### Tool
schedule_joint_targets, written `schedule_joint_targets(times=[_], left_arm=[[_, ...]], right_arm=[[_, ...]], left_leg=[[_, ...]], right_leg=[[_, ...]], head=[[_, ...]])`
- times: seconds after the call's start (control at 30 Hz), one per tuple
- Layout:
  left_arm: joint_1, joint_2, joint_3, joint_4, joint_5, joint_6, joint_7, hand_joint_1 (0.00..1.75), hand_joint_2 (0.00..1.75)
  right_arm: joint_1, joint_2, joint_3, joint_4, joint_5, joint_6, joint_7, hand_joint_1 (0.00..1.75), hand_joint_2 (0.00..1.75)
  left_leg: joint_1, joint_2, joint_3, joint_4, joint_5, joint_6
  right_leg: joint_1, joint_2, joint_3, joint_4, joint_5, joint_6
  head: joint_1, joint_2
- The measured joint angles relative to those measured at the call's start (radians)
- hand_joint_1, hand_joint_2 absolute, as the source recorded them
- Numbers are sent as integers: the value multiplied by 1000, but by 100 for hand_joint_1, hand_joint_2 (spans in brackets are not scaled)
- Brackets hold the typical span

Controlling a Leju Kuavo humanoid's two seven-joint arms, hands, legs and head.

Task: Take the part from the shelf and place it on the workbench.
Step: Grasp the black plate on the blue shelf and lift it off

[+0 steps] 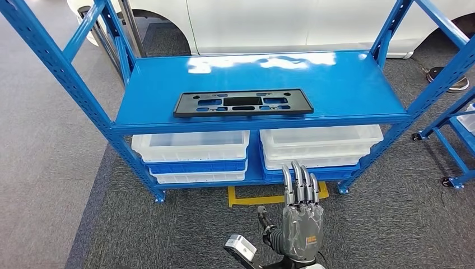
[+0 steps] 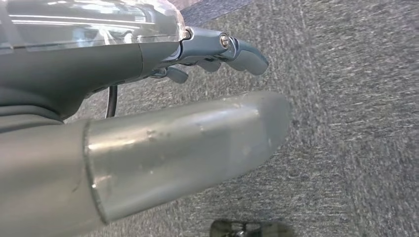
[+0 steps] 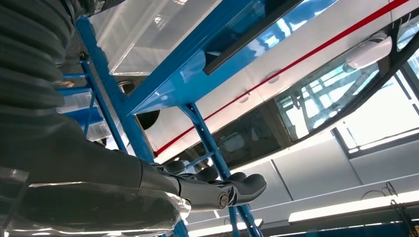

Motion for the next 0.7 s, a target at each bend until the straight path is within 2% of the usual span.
schedule_joint_targets(times=[0.07,0.17,0.23,0.27,0.33,0.37,0.4,0.43,0.5,0.53,0.57,0.6,0.7], left_arm=[[-1,0,0,0,0,0,0,0,0],[0,0,1,0,0,0,0,0,0],[-1,0,1,0,-5,0,1,0,0],[-2,0,1,0,-9,-2,1,0,0],[-3,3,1,0,-18,-12,0,0,0],[-4,6,2,0,-21,-19,-1,0,0],[-5,9,2,0,-25,-26,-2,0,0],[-7,13,3,0,-29,-32,-2,0,0],[-10,18,6,0,-39,-37,-2,0,0],[-12,19,8,0,-45,-38,-1,0,0],[-13,21,9,0,-49,-39,0,0,0],[-14,22,12,0,-54,-39,1,0,0],[-12,25,18,0,-64,-43,6,0,0]], right_arm=[[-1,2,-1,3,0,0,0,0,175],[-2,2,-2,6,0,0,6,0,175],[-6,3,0,13,0,0,14,0,175],[-11,5,1,26,-1,-1,9,0,175],[-28,23,-1,90,-8,-1,-28,0,175],[-39,38,-5,137,-16,-1,-50,0,175],[-50,56,-13,189,-25,-1,-73,0,175],[-59,76,-23,236,-33,-1,-93,0,175],[-72,116,-54,317,-49,-1,-130,0,175],[-75,134,-73,349,-58,-1,-148,0,175],[-73,150,-96,373,-71,-1,-172,0,175],[-65,167,-126,390,-91,-2,-204,0,175],[-10,228,-266,401,-152,-2,-350,0,175]], left_leg=[[-2,-1,43,-95,31,6],[-5,-4,46,-112,35,28],[-3,-3,47,-118,41,43],[-2,-2,48,-121,43,49],[-3,0,46,-121,44,55],[-4,1,45,-120,44,56],[-6,1,45,-120,44,56],[-7,0,46,-120,44,56],[-9,-3,49,-120,43,55],[-12,-5,49,-119,43,53],[-12,-6,48,-119,43,50],[-12,-7,46,-118,42,46],[-11,-7,45,-119,40,28]], right_leg=[[2,1,-4,8,-4,10],[4,3,-8,9,-2,24],[1,4,-18,36,-24,32],[0,4,-35,75,-49,35],[0,4,-94,201,-111,39],[0,4,-119,253,-127,40],[0,4,-132,278,-126,39],[1,4,-125,263,-106,36],[4,4,-66,143,-39,22],[8,4,-35,79,-15,14],[12,4,-15,34,-3,8],[15,4,-7,13,-2,5],[14,3,-2,-3,0,-2]], head=[[0,0],[0,0],[0,0],[0,0],[0,0],[0,0],[0,0],[0,0],[0,0],[0,0],[0,0],[0,0],[0,0]])
